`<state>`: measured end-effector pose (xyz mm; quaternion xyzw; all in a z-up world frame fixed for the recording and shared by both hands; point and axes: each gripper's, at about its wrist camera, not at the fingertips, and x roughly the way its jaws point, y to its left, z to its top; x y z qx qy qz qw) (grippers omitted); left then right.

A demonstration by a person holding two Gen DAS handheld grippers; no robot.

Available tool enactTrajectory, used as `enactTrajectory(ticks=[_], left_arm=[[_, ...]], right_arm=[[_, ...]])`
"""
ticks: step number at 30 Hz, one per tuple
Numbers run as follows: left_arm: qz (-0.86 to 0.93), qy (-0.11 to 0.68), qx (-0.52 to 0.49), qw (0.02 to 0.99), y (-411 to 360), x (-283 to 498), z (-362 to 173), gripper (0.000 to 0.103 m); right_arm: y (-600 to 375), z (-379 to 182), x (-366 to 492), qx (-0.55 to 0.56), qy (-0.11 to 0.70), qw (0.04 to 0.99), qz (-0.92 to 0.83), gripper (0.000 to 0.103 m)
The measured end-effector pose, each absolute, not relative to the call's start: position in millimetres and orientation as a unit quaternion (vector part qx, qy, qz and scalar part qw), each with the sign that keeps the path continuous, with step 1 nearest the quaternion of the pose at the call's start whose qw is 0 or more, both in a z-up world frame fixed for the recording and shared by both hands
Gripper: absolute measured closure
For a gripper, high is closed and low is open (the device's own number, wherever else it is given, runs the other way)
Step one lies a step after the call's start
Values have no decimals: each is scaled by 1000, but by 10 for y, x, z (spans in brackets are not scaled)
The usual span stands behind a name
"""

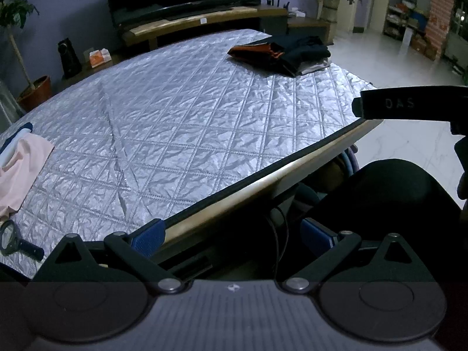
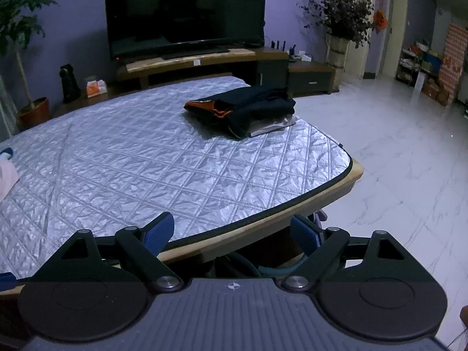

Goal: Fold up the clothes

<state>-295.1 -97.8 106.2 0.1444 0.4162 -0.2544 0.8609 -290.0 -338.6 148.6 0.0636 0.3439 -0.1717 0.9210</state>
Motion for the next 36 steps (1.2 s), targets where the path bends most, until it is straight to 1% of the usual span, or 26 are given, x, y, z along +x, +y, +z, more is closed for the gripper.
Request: enactTrajectory(ticks=[31, 36], left_arm=[[-215, 448, 144, 855, -894, -2746, 931, 5], [-217, 456, 127, 854, -870, -2631, 957, 5]], right_arm=[[-3287, 1452, -2778, 68, 359, 920, -145, 12], [-3272, 1444, -2738, 69, 361, 919, -140, 12]])
